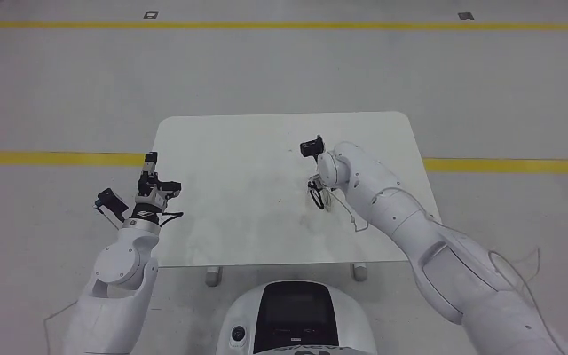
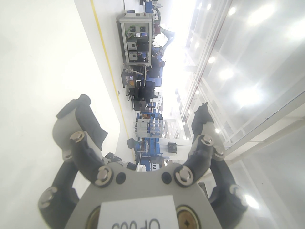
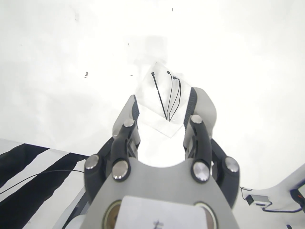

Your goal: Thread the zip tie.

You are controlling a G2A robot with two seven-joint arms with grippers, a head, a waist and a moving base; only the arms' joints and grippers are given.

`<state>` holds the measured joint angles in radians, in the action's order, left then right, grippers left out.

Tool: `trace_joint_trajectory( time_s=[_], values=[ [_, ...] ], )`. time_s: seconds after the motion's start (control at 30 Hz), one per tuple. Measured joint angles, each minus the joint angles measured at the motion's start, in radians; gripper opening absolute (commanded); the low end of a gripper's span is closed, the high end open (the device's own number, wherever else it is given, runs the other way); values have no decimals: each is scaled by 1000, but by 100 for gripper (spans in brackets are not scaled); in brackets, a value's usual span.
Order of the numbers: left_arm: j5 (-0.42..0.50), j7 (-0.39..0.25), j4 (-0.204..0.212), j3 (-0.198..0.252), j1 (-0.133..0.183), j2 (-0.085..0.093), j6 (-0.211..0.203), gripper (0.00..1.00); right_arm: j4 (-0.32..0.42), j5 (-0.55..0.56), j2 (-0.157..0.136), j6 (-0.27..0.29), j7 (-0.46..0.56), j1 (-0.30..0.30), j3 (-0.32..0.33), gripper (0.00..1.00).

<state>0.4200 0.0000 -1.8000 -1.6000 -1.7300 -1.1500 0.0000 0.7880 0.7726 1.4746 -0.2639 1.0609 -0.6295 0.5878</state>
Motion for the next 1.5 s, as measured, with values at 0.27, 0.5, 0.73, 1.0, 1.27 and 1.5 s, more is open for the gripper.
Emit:
trace_joint_trajectory(
  time_s=[0.27, 0.5, 0.73, 1.0, 1.27, 1.5],
  values=[
    [0, 0, 0, 0, 0, 0, 0, 100, -82, -1, 38, 39, -18, 5, -28, 31],
    [0, 0, 0, 0, 0, 0, 0, 100, -162, -18, 81, 86, -23, 18, -52, 31],
    [0, 0, 0, 0, 0, 0, 0, 100, -234, -21, 119, 118, -29, 39, -68, 31],
    [0, 0, 0, 0, 0, 0, 0, 100, -314, -39, 153, 114, -72, 59, -61, 29],
    [0, 0, 0, 0, 0, 0, 0, 100, -398, -58, 185, 138, -93, 71, -55, 22],
    [0, 0, 0, 0, 0, 0, 0, 100, -450, -67, 206, 139, -116, 81, -48, 16]
  ],
)
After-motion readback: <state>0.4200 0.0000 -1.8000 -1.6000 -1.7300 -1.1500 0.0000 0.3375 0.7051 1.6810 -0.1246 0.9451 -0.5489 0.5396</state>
